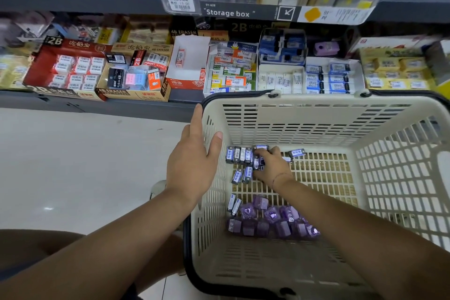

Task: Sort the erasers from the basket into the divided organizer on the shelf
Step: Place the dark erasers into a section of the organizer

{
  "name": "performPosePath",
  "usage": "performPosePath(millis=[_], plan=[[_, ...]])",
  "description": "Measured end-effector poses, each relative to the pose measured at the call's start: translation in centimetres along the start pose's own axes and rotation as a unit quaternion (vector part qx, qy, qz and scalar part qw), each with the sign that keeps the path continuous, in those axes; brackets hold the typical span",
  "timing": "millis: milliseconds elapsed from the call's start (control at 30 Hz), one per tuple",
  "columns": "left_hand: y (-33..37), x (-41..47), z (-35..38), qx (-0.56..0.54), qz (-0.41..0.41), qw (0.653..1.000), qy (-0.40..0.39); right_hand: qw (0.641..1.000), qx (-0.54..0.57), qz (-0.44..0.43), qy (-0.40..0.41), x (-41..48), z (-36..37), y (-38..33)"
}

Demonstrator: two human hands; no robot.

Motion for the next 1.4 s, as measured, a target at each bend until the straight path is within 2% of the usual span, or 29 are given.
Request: performPosePath(millis=[167,267,333,367,400,433,467,500,533,567,600,633,767,933,1033,1133,1167,1200,1267,1333,1400], plan=[[-0.2,0.2,0.3,0.013,-0.007,1.0,-0.012,0.999,0.033,-0.018,-0.035,-0.8,-1.2,0.4],[-0.1,0.1,0.1,0.037,0.052,0.996,0.058,0.997,0.045,-0.05,-0.031,-2.6,-4.1,-1.1],[1.0,0.1,-0.3,-0.034,0.105,0.989,0.097,0.994,0.048,-0.1,-0.004,-4.3,-7.5,-3.3],[1.6,-0.1,-0.3,-0.093,0.102,0.987,0.087,0.99,0.056,-0.126,0.012,-5.3,-9.2,-4.6],[2.3,-0.3,-0.2,-0.169,0.064,0.982,0.057,0.986,0.066,-0.152,0.032,-6.4,-11.1,-6.2],[3.2,-0.4,-0.2,-0.26,-0.008,0.965,-0.001,0.979,0.078,-0.179,0.053,-7.6,-13.0,-7.7],[4.4,-0.5,-0.4,-0.37,-0.103,0.92,-0.085,0.973,0.092,-0.202,0.067,-8.9,-14.7,-9.2],[5.6,-0.6,-0.7,-0.477,-0.188,0.84,-0.178,0.967,0.106,-0.22,0.076,-10.1,-15.9,-10.5],[6.5,-0.7,-1.0,-0.565,-0.248,0.745,-0.253,0.963,0.116,-0.231,0.078,-11.1,-16.8,-11.7],[7.2,-0.8,-1.6,-0.627,-0.277,0.667,-0.291,0.961,0.119,-0.236,0.077,-11.9,-17.4,-12.6],[7.7,-0.7,-2.2,-0.669,-0.288,0.617,-0.298,0.961,0.116,-0.238,0.075,-12.4,-17.6,-13.3],[8.0,-0.6,-2.6,-0.697,-0.288,0.587,-0.294,0.962,0.112,-0.239,0.076,-12.7,-17.5,-13.9],[8.6,-1.1,-3.4,-0.753,-0.274,0.535,-0.268,0.965,0.1,-0.231,0.078,-13.2,-17.0,-15.0],[8.5,-2.1,-2.4,-0.81,-0.284,0.453,-0.243,0.96,0.049,-0.263,0.088,-13.8,-17.2,-14.9],[8.3,-1.8,-2.0,-0.836,-0.295,0.414,-0.208,0.944,0.132,-0.273,0.133,-13.6,-18.3,-14.5],[7.1,-0.7,-2.7,-0.854,-0.318,0.385,-0.146,0.915,0.283,-0.208,0.2,-11.6,-19.2,-12.4],[6.5,-0.3,-3.0,-0.858,-0.321,0.378,-0.132,0.919,0.299,-0.175,0.186,-10.4,-18.7,-11.1],[5.9,0.1,-3.4,-0.863,-0.321,0.371,-0.125,0.94,0.275,-0.145,0.138,-9.2,-17.7,-9.9],[4.9,0.7,-4.1,-0.872,-0.312,0.359,-0.12,0.984,0.135,-0.113,-0.011,-7.0,-14.0,-7.1],[4.0,1.1,-4.4,-0.876,-0.306,0.354,-0.117,0.988,0.03,-0.09,-0.12,-5.2,-9.6,-4.6],[3.4,1.3,-4.3,-0.875,-0.309,0.355,-0.112,0.986,-0.003,-0.076,-0.148,-3.8,-6.3,-3.2]])
Point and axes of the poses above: each hand's wrist, its own x-axis towards the middle knuckle, its own z-axis out of the palm, y = z × x, the point moved 1 cm from there along x, towards the middle knuckle, and after that the axes turned 2 degrees about -z, right-handed, at the moved point
